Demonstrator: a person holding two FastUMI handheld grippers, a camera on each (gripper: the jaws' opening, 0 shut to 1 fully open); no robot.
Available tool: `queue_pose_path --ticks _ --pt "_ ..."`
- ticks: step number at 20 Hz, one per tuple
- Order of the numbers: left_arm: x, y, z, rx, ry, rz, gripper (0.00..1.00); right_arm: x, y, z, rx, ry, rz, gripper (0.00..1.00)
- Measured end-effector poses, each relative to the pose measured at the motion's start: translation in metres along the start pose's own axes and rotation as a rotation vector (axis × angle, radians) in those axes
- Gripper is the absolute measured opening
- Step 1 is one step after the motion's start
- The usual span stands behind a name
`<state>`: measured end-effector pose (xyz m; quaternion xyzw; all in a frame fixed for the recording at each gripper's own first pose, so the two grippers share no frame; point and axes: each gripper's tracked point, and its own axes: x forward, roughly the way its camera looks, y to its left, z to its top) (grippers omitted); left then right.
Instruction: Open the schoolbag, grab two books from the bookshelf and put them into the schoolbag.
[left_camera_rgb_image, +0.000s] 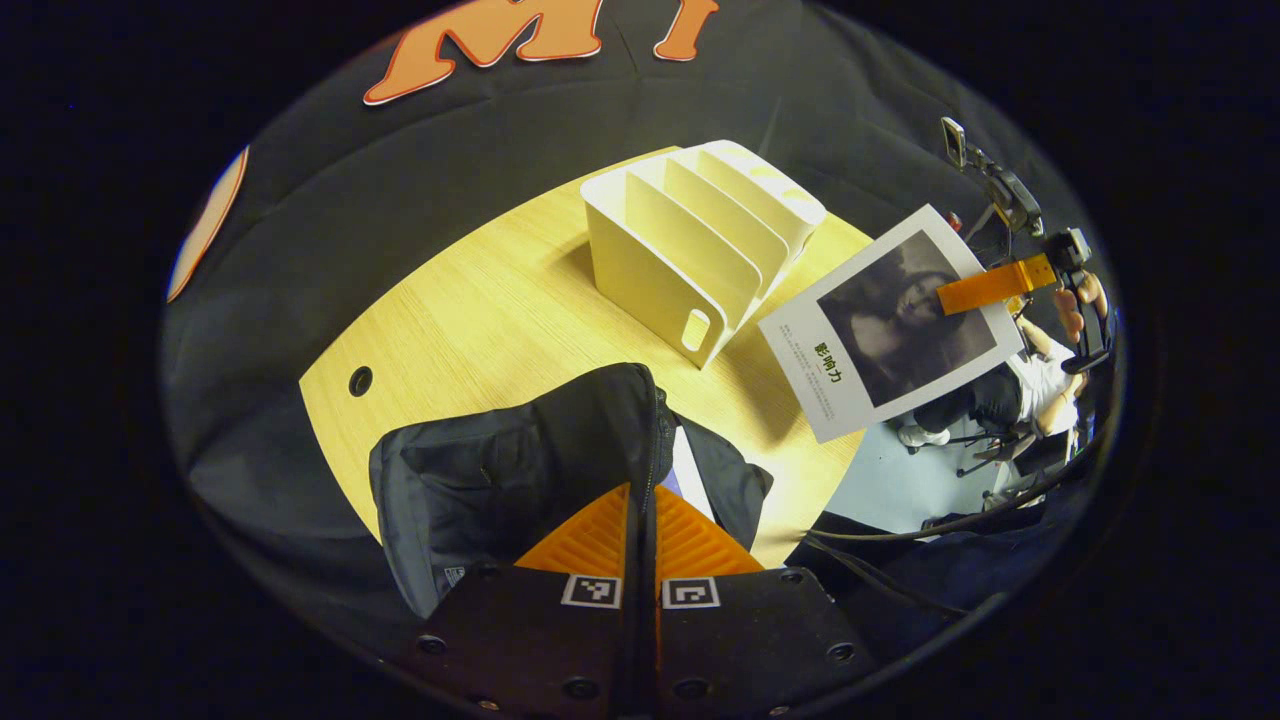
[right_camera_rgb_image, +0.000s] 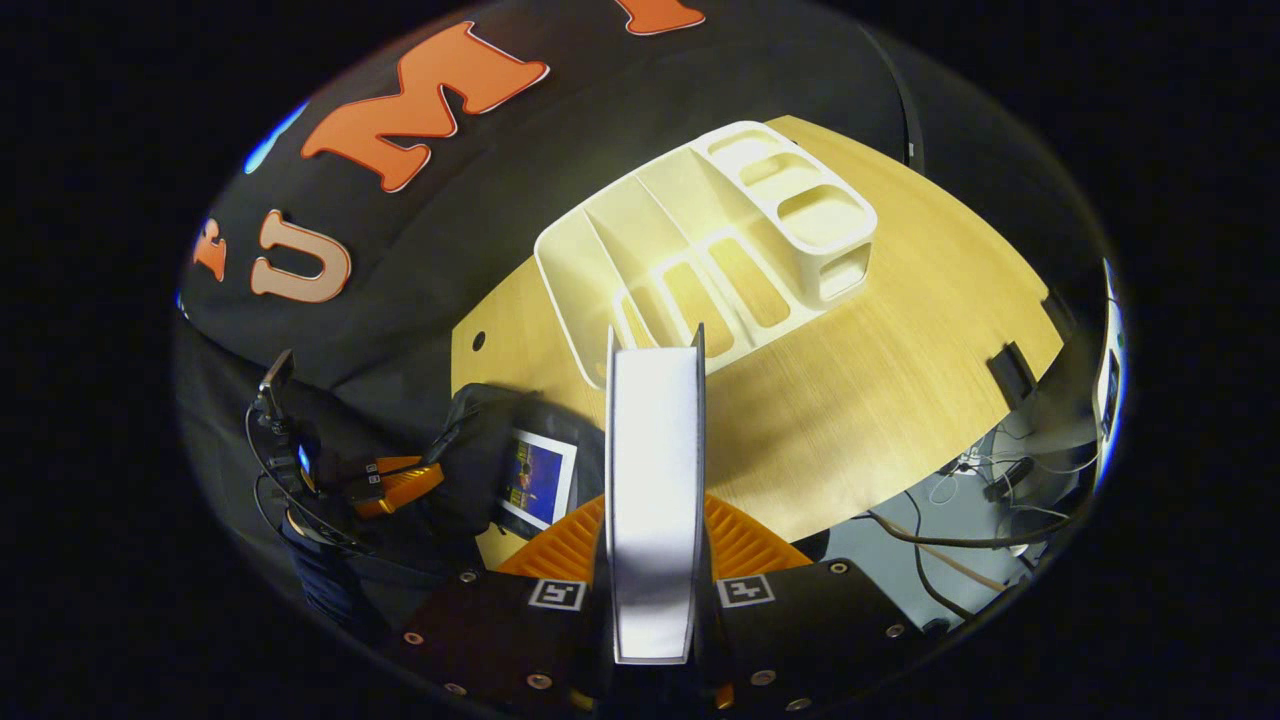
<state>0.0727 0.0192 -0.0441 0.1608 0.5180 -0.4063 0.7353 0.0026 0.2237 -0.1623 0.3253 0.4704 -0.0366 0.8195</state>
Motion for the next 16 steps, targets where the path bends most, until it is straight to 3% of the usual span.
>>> queue_pose_path --ticks 9,16 --pt "-0.003 0.002 0.008 -0.011 -0.019 -0.005 0.01 0.017 0.037 -0.024 0.073 -0.041 0.186 0.33" --pt "-0.003 0.002 0.011 -0.023 -0.029 -0.01 0.01 0.059 0.082 -0.05 0.125 -0.015 0.32 0.33"
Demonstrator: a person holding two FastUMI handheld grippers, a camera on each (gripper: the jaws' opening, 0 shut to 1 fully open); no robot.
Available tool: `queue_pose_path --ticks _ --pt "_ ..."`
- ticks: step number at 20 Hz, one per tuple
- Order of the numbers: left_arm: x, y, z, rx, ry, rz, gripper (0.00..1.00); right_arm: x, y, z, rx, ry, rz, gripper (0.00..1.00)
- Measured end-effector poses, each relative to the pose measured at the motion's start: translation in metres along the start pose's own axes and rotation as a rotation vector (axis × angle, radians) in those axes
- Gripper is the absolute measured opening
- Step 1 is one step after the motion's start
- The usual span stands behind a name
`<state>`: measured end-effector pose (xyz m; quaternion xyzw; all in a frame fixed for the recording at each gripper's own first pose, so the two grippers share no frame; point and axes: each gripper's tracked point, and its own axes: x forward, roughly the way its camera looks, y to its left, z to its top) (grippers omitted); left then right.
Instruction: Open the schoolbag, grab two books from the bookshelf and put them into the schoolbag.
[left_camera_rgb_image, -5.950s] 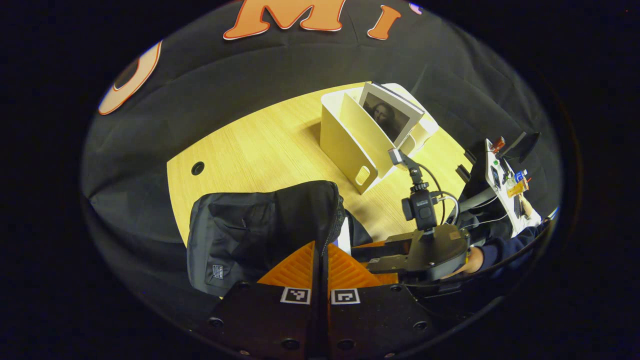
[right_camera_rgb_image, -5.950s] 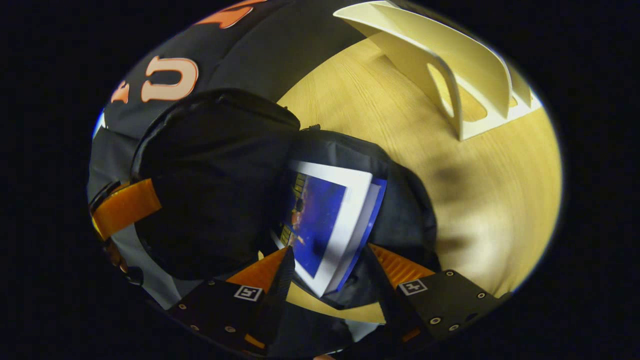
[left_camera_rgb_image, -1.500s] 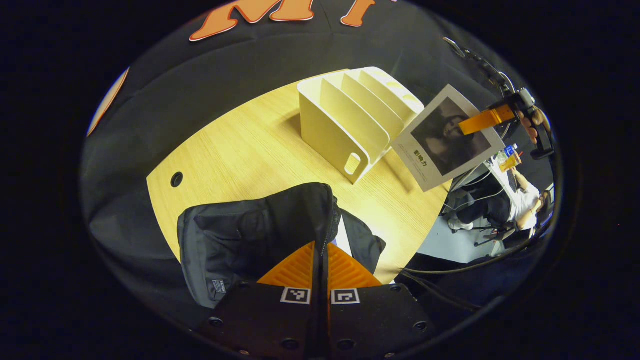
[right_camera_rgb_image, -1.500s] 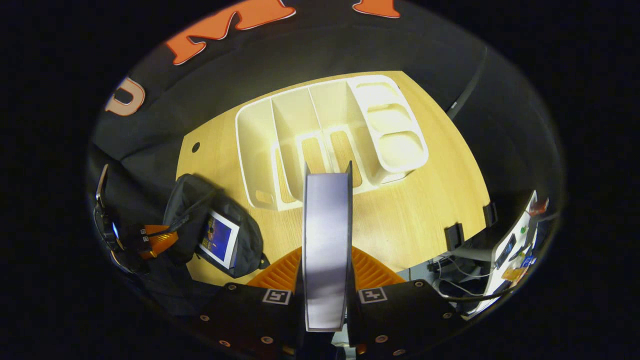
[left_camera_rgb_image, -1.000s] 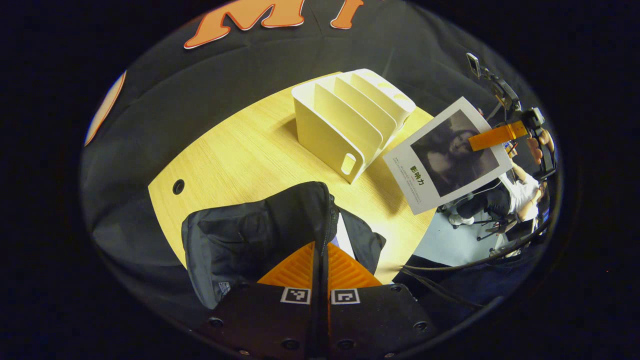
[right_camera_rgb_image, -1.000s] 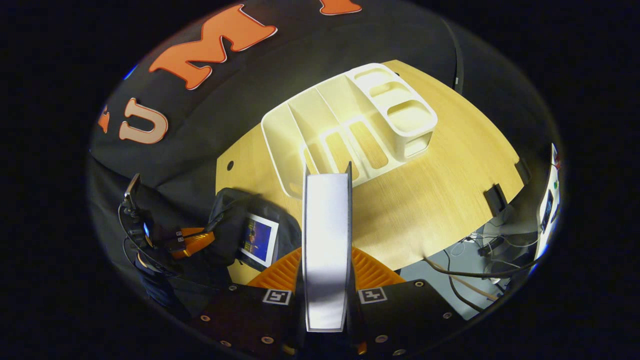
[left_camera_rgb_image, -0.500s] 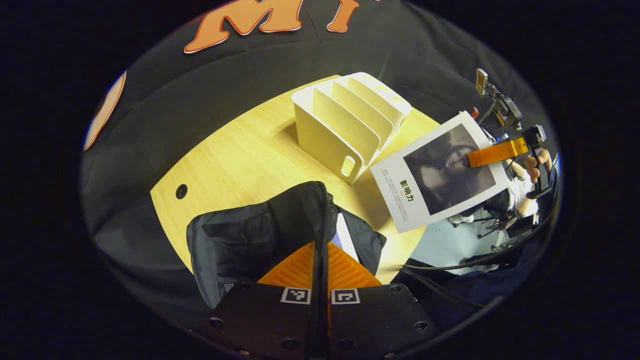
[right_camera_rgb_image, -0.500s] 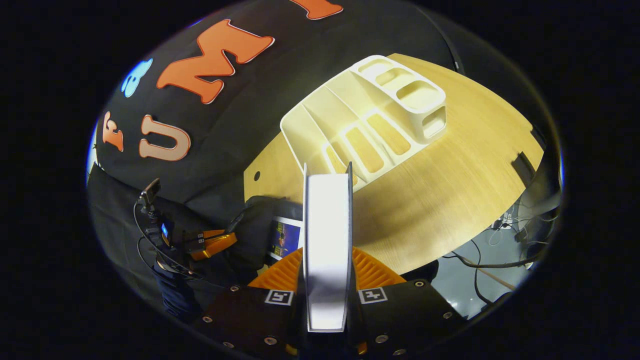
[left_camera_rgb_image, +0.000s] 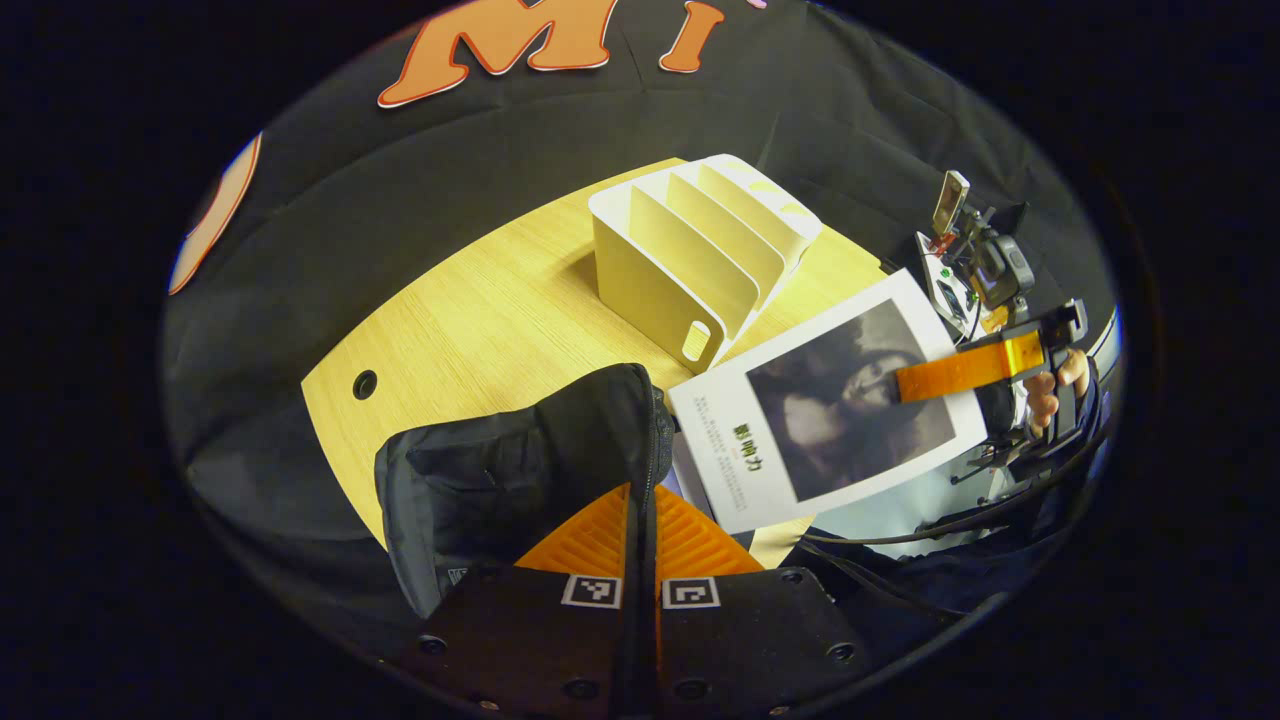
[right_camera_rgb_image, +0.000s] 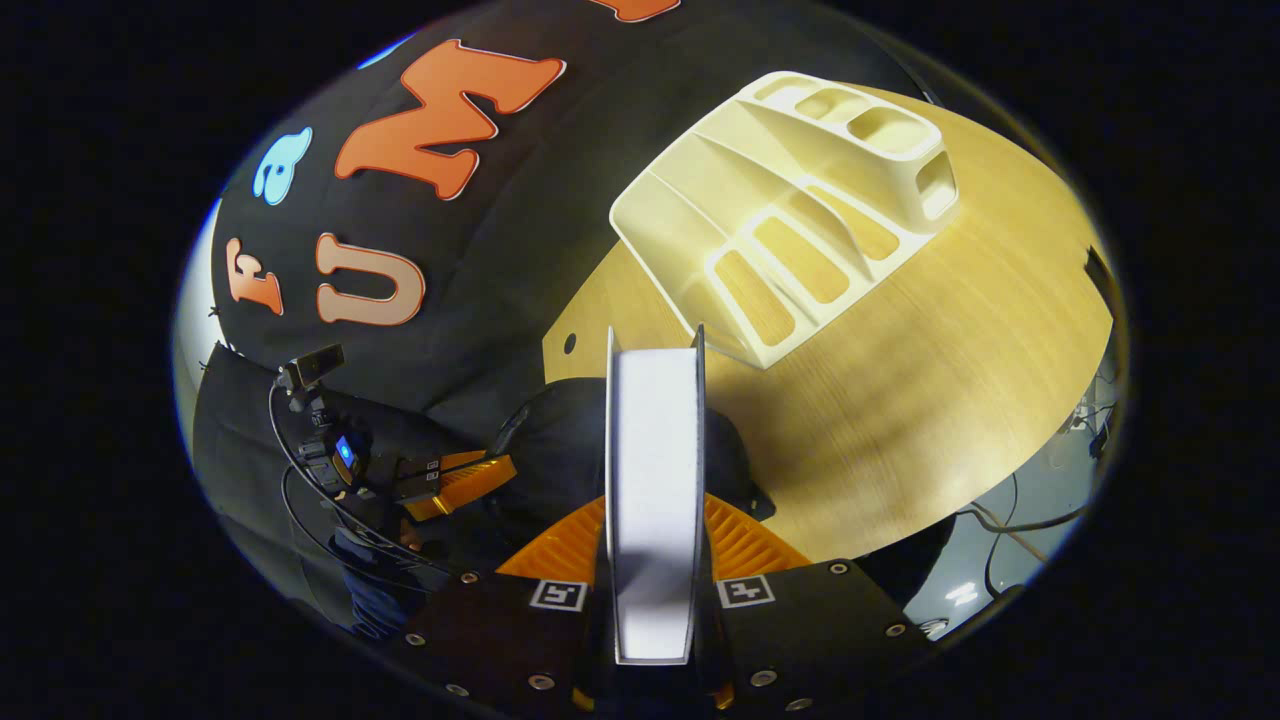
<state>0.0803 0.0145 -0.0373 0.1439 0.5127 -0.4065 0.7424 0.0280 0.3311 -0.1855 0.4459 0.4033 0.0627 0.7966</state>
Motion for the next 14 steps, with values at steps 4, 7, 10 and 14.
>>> queue_pose_path --ticks 4,7,10,14 --pt "0.0 0.0 0.002 -0.004 -0.006 0.004 0.01 0.031 0.007 -0.009 0.047 0.0 0.057 0.33" --pt "0.0 0.0 0.002 -0.01 -0.011 0.003 0.01 0.053 0.016 -0.015 0.063 0.004 0.099 0.33" --pt "-0.001 0.0 0.004 -0.018 -0.019 -0.001 0.01 0.077 0.028 -0.022 0.086 -0.001 0.145 0.33" --pt "-0.002 -0.002 0.009 -0.041 -0.042 -0.013 0.01 0.11 0.029 -0.032 0.107 -0.016 0.149 0.33"
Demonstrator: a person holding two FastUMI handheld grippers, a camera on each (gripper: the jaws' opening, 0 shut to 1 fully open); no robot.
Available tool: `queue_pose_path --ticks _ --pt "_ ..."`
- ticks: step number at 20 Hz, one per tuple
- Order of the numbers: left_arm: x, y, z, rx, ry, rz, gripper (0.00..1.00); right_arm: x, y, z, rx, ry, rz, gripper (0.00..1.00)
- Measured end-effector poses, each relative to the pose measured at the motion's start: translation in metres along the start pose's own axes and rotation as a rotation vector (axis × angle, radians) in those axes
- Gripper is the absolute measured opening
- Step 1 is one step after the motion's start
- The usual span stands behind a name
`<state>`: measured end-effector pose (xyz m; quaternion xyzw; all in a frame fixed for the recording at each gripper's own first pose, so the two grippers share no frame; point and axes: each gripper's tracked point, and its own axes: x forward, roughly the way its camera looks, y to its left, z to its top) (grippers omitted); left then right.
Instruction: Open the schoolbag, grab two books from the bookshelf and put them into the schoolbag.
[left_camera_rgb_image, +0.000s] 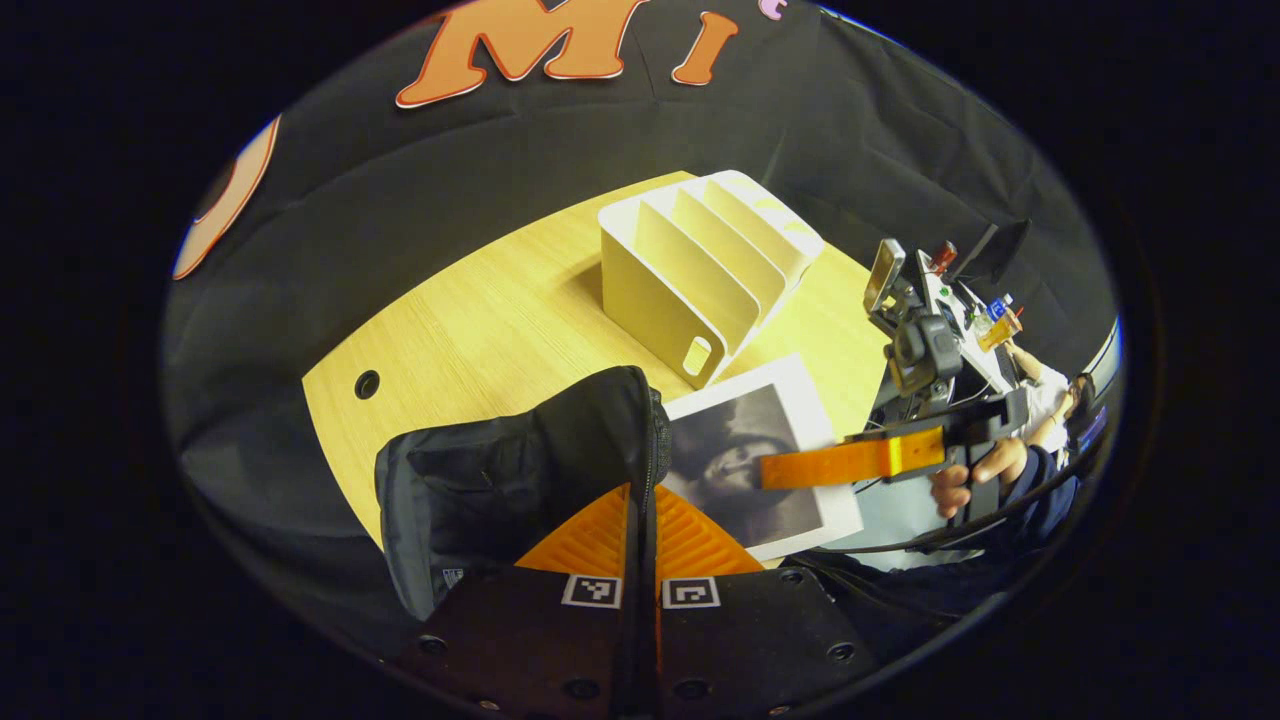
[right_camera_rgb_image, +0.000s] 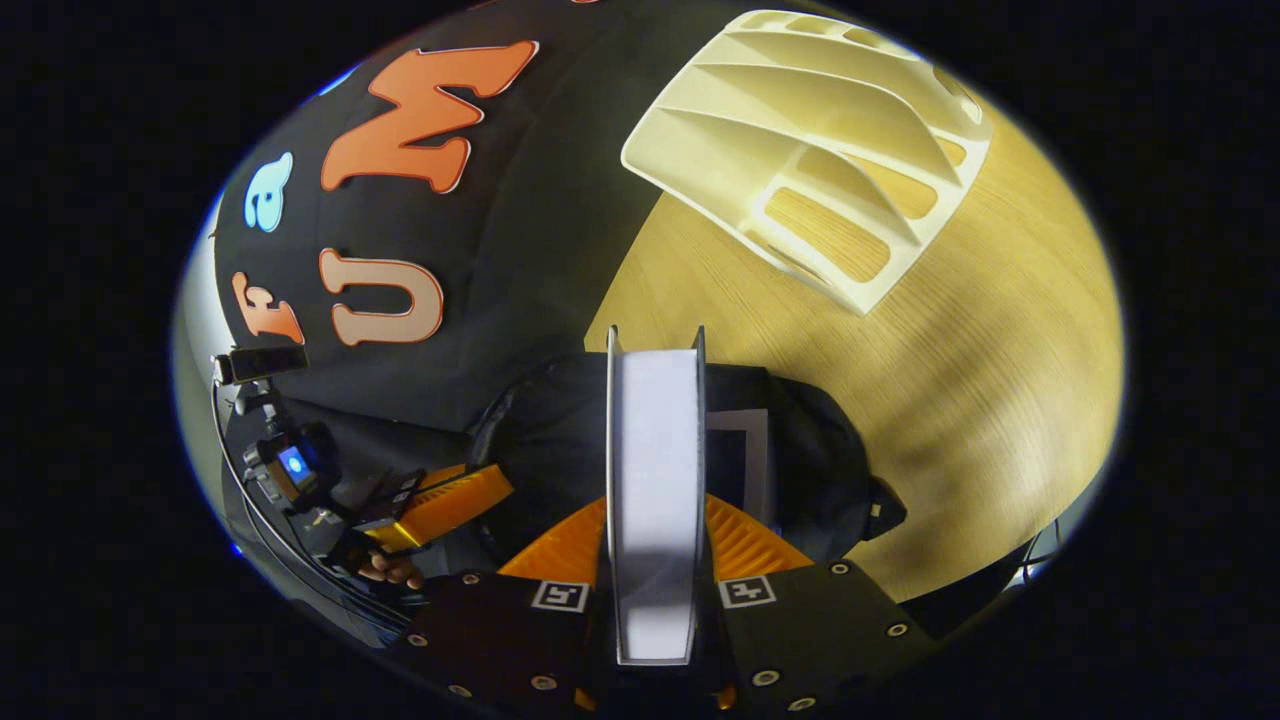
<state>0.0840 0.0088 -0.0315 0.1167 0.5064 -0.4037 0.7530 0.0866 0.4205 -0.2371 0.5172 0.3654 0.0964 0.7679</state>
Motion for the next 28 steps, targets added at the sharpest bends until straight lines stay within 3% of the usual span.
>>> queue_pose_path --ticks 18,20,22,25,26,27,28 --pt "0.01 -0.029 0.002 0.046 -0.01 -0.072 0.01 0.101 0.005 -0.029 0.068 0.013 0.147 0.33" --pt "0.014 -0.03 0.001 0.034 -0.004 -0.075 0.01 0.106 0.004 -0.031 0.077 0.027 0.131 0.33" --pt "0.012 -0.028 0.004 0.027 -0.009 -0.07 0.01 0.103 -0.001 -0.034 0.042 0.053 0.057 0.37" --pt "0.016 -0.027 0.004 -0.003 -0.023 -0.045 0.01 0.092 -0.016 -0.033 -0.087 0.104 -0.045 0.52" --pt "0.018 -0.027 0.005 -0.015 -0.026 -0.036 0.01 0.083 -0.02 -0.03 -0.121 0.116 -0.059 0.7" --pt "0.021 -0.029 0.003 -0.023 -0.029 -0.024 0.01 0.075 -0.023 -0.024 -0.15 0.124 -0.071 0.63" --pt "0.023 -0.03 0.003 -0.031 -0.031 -0.009 0.01 0.068 -0.028 -0.018 -0.177 0.126 -0.086 0.66"
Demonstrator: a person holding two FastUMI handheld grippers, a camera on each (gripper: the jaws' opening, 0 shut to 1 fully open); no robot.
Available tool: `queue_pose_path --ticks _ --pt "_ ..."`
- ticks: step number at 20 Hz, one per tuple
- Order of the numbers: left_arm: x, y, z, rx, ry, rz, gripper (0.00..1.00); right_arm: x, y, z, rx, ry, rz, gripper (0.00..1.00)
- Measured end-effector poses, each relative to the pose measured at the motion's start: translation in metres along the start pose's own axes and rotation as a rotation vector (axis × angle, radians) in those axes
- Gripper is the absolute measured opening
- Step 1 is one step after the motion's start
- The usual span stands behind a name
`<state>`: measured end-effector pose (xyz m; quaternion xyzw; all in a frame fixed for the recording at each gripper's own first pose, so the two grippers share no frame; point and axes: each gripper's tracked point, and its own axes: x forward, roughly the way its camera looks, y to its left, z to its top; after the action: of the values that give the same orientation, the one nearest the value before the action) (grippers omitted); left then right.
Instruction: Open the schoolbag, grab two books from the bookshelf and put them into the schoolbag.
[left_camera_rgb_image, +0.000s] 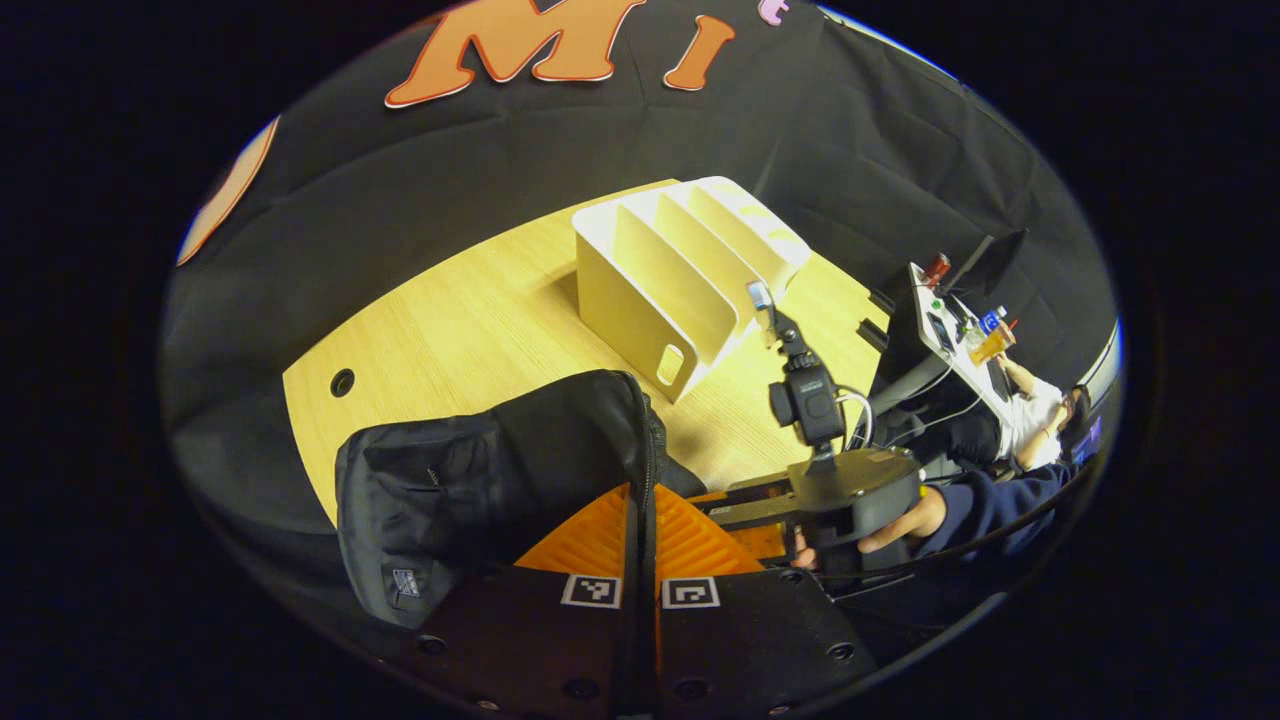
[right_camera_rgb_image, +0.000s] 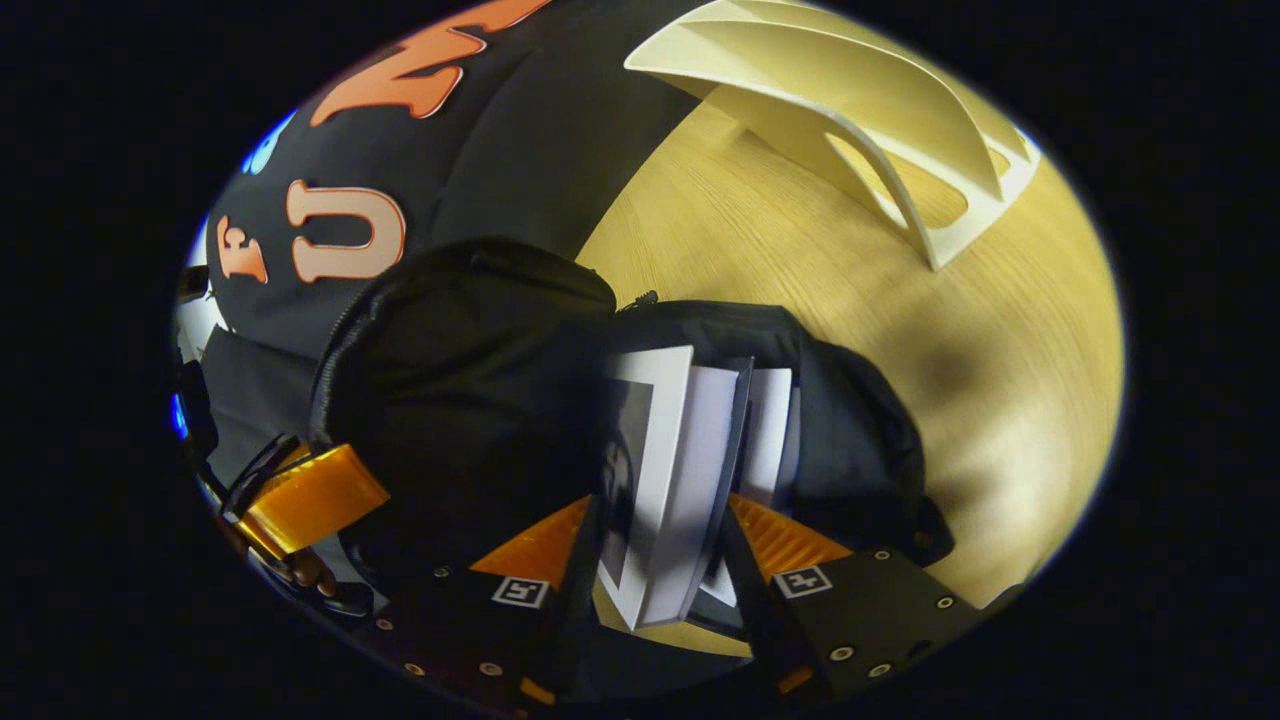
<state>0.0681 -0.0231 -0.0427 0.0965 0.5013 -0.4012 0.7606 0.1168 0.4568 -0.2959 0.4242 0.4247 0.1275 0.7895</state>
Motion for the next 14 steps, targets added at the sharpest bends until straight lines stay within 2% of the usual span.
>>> queue_pose_path --ticks 1,3,5,9,10,14 --pt "0.001 0.001 -0.002 -0.014 -0.002 0.017 0.01 -0.009 -0.004 0.006 -0.021 -0.001 -0.011 0.77" --pt "0.005 0.001 -0.004 -0.059 -0.002 0.046 0.01 -0.026 -0.012 0.023 -0.062 -0.011 -0.027 0.89" --pt "0.01 -0.002 -0.007 -0.107 -0.007 0.07 0.01 -0.048 -0.022 0.042 -0.107 -0.038 -0.055 0.95" --pt "0.023 -0.015 -0.011 -0.158 -0.004 0.121 0.04 -0.09 -0.04 0.077 -0.189 -0.086 -0.093 0.97" --pt "0.027 -0.02 -0.014 -0.164 0.004 0.125 0.09 -0.098 -0.045 0.084 -0.215 -0.087 -0.101 0.98" --pt "0.042 -0.035 -0.017 -0.217 -0.008 0.124 0.14 -0.128 -0.051 0.108 -0.275 -0.121 -0.119 0.98"
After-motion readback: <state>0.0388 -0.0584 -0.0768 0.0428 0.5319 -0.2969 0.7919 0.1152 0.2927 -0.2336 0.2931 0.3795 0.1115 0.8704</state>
